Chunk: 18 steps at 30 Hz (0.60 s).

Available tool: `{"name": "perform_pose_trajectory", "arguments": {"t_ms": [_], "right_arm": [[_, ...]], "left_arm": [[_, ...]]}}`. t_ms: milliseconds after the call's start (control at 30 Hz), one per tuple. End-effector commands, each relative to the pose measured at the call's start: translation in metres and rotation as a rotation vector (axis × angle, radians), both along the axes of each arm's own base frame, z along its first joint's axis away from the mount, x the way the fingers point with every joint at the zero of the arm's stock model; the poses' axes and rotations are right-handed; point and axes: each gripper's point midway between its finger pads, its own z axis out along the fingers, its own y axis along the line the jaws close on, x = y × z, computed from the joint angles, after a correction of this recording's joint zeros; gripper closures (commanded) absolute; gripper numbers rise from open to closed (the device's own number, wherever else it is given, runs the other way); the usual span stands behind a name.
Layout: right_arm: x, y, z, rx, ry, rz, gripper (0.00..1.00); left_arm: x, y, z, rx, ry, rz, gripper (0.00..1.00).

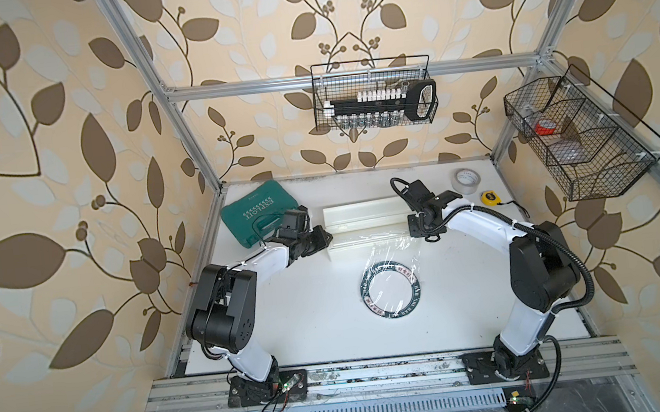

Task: Wrap the plate with plastic wrap
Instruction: Tear off the plastic wrap from the plastic wrap cutting box.

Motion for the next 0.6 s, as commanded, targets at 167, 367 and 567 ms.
{"name": "perform_pose_trajectory", "arguments": {"t_ms": [167,367,567], "right_arm": [[-0.005,-0.034,-0.012,-0.105,0.065,-0.003,0.89],[-0.006,-0.034,-0.016,-0.049,0.078,0.014,0.84],[-0.002,-0.018,-0.014,0.049,0.059,0.048,0.73]], "left_arm": [[-0.080,0.067,-0.103,0.286,0.417,0.098,1.00],[-0.080,0.066,-0.103,0.289,0.420,0.093,1.00],[-0.075,0.056,-0.098,0.243,0.404,0.072,0.99]]}}
